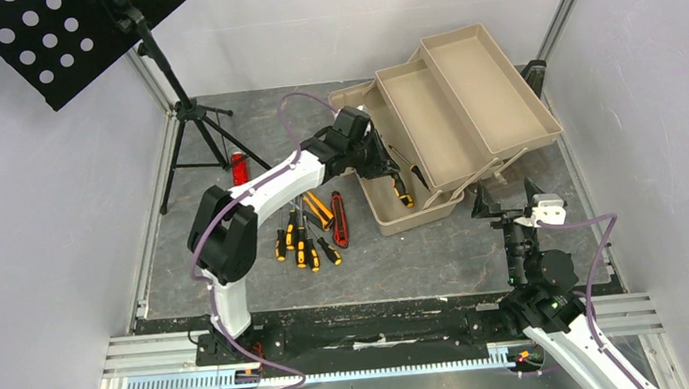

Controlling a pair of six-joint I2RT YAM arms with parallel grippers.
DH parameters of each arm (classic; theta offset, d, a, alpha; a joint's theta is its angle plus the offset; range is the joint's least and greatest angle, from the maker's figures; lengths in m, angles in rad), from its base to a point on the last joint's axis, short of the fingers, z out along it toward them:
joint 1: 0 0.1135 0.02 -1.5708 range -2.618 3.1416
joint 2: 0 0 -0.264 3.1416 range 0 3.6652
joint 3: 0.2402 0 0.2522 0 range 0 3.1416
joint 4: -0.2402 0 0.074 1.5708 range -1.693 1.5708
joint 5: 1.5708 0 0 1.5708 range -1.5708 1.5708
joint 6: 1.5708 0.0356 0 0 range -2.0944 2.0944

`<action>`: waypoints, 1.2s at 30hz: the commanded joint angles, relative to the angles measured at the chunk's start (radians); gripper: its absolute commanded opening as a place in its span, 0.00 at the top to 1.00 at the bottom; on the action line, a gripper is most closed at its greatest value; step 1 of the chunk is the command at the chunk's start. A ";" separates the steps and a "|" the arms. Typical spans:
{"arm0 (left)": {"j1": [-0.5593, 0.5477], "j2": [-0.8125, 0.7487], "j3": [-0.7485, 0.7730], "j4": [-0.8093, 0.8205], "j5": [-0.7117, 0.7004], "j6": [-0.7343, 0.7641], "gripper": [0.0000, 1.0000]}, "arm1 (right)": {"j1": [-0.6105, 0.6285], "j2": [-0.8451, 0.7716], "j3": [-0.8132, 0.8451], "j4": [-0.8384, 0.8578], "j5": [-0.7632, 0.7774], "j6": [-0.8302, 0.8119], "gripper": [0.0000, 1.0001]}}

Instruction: Pack the tool kit

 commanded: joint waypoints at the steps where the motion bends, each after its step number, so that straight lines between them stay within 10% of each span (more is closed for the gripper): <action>1: -0.016 0.062 0.114 -0.038 -0.098 0.002 0.76 | 0.007 -0.013 -0.008 0.029 0.011 -0.003 0.02; 17: -0.029 -0.013 0.123 -0.145 -0.177 0.124 0.26 | 0.009 -0.012 -0.009 0.030 0.012 -0.002 0.02; 36: -0.028 -0.380 -0.213 -0.481 -0.405 0.155 0.29 | 0.008 -0.013 -0.013 0.036 0.004 0.000 0.02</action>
